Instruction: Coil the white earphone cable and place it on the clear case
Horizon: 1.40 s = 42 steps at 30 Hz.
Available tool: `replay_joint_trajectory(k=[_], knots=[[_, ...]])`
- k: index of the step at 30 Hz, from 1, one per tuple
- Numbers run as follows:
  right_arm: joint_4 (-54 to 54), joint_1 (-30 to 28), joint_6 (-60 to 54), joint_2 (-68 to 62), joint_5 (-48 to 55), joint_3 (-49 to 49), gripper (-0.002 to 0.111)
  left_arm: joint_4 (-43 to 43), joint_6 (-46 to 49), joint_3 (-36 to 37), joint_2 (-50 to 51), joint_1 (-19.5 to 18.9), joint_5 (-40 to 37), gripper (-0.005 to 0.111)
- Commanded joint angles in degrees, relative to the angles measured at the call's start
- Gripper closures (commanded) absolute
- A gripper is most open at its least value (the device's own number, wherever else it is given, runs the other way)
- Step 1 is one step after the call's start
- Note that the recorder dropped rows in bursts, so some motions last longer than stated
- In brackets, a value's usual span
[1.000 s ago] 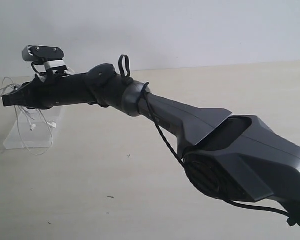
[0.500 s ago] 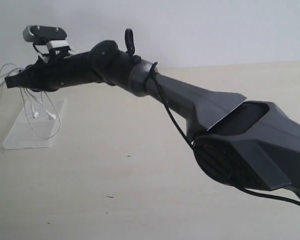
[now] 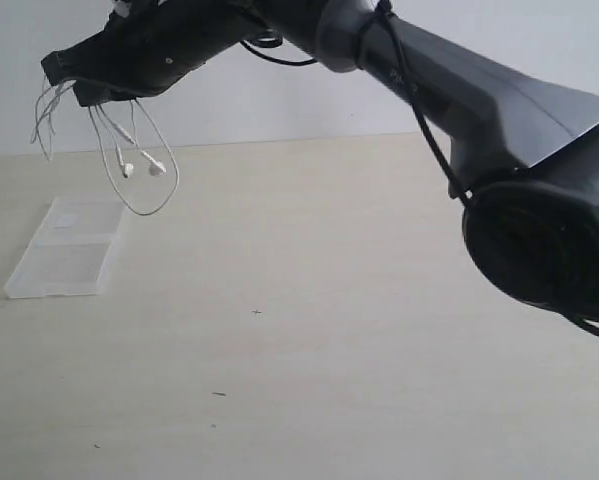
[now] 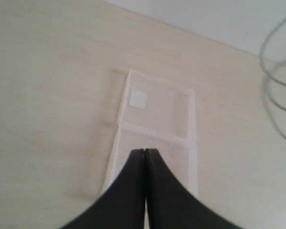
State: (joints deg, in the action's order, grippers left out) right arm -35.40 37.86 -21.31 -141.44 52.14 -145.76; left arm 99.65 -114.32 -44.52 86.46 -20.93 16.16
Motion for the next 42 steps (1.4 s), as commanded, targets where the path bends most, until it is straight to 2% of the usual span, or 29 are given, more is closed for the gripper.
replay_joint_trajectory(k=[1,3,7,11,16,22,25,32,42], knots=[[2.7,-0.6,3.5,5.4,0.9,-0.3,0.108,0.3,6.7,-5.9,11.8,-2.0,1.0,0.107],[2.2,-0.6,3.9,6.9,1.9,-0.3,0.108,0.3,7.8,-8.9,17.2,-2.0,-1.5,0.107],[1.9,-0.6,3.8,8.6,4.5,-0.3,0.108,0.3,10.5,-15.4,26.4,-2.0,2.4,0.107],[1.9,-0.7,3.4,9.2,3.0,-0.3,0.108,0.3,10.3,-19.4,30.5,-2.4,6.2,0.107],[0.5,-0.7,2.8,9.7,1.7,-0.3,0.108,0.3,13.6,-22.3,35.1,-0.3,6.5,0.107],[-0.3,-0.7,1.8,11.2,1.5,-0.3,0.108,0.3,13.7,-25.0,37.2,2.1,4.9,0.107],[-0.3,-0.7,1.7,12.0,1.2,-0.3,0.108,0.3,14.0,-25.1,37.2,3.2,1.6,0.107],[-0.5,-0.7,1.2,12.9,0.1,-0.3,0.108,0.3,15.6,-25.1,37.2,5.6,0.6,0.107],[-1.5,-0.7,1.3,13.2,-0.1,-0.3,0.108,0.3,10.9,-24.8,37.2,9.0,3.3,0.107]])
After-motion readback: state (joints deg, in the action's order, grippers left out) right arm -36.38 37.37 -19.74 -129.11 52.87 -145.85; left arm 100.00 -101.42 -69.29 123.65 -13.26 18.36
